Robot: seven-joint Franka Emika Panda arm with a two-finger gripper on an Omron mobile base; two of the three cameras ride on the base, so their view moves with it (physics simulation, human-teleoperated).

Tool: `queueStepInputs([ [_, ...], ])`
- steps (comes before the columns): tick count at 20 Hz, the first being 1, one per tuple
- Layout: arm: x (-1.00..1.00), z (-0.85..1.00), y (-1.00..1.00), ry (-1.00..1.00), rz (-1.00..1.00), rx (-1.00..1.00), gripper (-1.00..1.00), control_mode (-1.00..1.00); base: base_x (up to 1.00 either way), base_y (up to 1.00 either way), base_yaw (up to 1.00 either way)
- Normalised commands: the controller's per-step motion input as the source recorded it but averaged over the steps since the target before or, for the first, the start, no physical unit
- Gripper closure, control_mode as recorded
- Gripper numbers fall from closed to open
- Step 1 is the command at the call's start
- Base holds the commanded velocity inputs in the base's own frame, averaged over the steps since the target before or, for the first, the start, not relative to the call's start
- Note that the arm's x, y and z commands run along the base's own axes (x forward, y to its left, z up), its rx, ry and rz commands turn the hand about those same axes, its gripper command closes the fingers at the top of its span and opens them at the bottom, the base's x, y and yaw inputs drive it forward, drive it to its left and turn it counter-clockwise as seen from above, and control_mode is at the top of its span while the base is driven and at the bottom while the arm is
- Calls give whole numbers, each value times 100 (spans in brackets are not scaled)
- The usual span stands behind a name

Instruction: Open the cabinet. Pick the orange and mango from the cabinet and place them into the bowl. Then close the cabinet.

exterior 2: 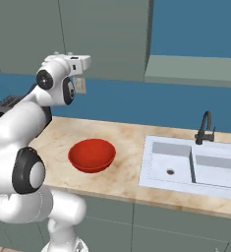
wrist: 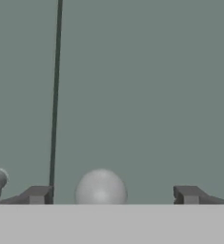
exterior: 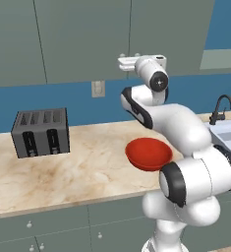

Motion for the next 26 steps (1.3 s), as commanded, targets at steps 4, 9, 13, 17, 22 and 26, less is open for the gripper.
queueStepInputs([
  [4, 99, 0, 0, 0, 0, 0, -100, -100, 0, 0, 0],
  [9, 73, -7, 9, 0, -2, 0, 100, -100, 0, 0, 0],
  [13, 0, 0, 0, 0, 0, 0, 100, -100, 0, 0, 0],
  [17, -4, 6, -1, 0, 0, 0, 100, -100, 0, 0, 0],
  [22, -43, 42, -43, -1, 0, 0, 100, -100, 0, 0, 0],
  [26, -83, 61, -67, -4, 0, 2, 100, -100, 0, 0, 0],
])
